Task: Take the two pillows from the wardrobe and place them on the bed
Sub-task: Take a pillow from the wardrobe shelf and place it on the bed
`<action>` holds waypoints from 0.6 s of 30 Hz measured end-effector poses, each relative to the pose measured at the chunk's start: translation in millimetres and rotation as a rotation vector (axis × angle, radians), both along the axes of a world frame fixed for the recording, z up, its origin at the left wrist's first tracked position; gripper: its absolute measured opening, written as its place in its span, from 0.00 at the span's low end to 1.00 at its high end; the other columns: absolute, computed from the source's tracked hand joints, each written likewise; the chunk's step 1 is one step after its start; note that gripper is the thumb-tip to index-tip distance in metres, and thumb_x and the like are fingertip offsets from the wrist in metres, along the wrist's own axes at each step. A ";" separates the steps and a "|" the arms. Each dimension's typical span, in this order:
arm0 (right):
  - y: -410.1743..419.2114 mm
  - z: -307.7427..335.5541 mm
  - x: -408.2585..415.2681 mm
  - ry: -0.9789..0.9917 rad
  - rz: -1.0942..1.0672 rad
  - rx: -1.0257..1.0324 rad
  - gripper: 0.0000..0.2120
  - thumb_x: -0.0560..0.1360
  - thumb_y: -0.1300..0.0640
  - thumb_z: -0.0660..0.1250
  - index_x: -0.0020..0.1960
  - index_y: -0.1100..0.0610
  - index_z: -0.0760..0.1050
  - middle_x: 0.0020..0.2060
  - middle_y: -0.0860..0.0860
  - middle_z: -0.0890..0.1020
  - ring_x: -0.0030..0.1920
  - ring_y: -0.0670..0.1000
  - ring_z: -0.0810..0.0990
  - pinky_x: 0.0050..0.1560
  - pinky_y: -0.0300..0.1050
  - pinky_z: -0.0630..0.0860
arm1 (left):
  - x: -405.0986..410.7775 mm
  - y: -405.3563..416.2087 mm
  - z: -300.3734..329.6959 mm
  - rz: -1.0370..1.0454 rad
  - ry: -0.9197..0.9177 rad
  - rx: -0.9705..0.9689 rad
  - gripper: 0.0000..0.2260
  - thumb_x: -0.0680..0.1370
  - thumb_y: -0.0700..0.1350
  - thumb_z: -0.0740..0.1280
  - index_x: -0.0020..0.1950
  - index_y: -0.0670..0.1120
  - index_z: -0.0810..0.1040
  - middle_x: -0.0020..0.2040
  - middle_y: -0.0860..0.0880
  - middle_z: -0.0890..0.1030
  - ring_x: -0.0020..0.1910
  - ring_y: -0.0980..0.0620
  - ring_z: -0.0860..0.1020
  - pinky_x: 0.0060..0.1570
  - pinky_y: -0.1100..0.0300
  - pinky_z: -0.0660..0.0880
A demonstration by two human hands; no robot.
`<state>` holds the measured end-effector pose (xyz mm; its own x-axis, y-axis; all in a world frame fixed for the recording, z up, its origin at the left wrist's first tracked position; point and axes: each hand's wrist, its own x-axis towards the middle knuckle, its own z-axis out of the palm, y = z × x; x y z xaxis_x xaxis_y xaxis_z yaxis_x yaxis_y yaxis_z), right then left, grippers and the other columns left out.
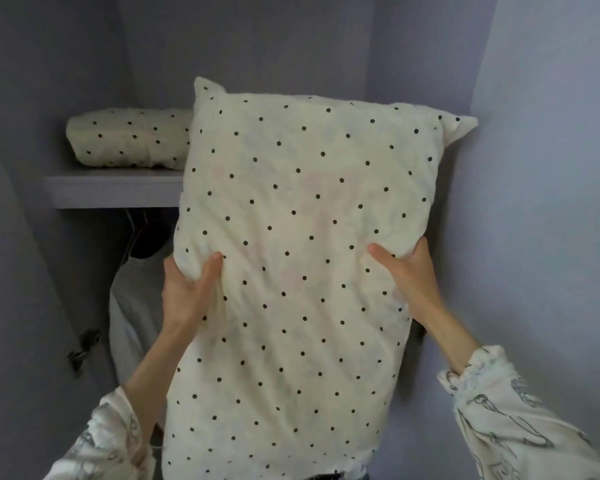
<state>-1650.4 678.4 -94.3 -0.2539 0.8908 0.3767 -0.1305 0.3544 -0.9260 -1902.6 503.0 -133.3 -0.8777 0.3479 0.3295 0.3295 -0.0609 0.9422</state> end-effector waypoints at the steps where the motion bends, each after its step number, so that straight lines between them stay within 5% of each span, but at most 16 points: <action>1: -10.5 -4.2 10.1 -0.020 -0.005 0.003 0.30 0.65 0.56 0.76 0.62 0.54 0.66 0.58 0.48 0.77 0.57 0.46 0.77 0.55 0.44 0.75 | 5.7 -5.6 -8.0 -0.020 -0.024 -0.010 0.33 0.67 0.63 0.69 0.66 0.50 0.63 0.56 0.54 0.73 0.56 0.51 0.72 0.56 0.53 0.71; 7: -85.8 -39.8 61.1 -0.118 -0.074 -0.001 0.20 0.66 0.59 0.76 0.50 0.45 0.70 0.48 0.39 0.78 0.45 0.32 0.79 0.39 0.27 0.74 | 36.4 -49.6 -58.8 -0.194 -0.141 -0.091 0.33 0.68 0.62 0.69 0.67 0.52 0.61 0.56 0.54 0.71 0.55 0.51 0.71 0.54 0.54 0.70; 12: -171.3 -96.1 87.9 -0.144 -0.236 -0.147 0.26 0.65 0.58 0.77 0.58 0.50 0.68 0.55 0.46 0.77 0.54 0.44 0.78 0.52 0.41 0.75 | 48.9 -108.3 -105.5 -0.338 -0.194 -0.228 0.34 0.69 0.61 0.69 0.68 0.50 0.60 0.56 0.52 0.70 0.55 0.50 0.70 0.57 0.52 0.70; 18: -279.5 -163.0 132.3 -0.180 -0.388 -0.299 0.22 0.65 0.57 0.77 0.50 0.39 0.70 0.45 0.32 0.79 0.45 0.32 0.78 0.41 0.31 0.73 | 75.6 -171.9 -154.8 -0.534 -0.244 -0.382 0.33 0.69 0.57 0.72 0.67 0.47 0.61 0.57 0.50 0.72 0.54 0.48 0.72 0.55 0.51 0.72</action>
<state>-1518.1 398.9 -257.3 0.0788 0.9943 0.0717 0.1282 0.0612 -0.9899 -1827.0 331.1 -288.0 -0.5878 0.8043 -0.0870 0.1228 0.1950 0.9731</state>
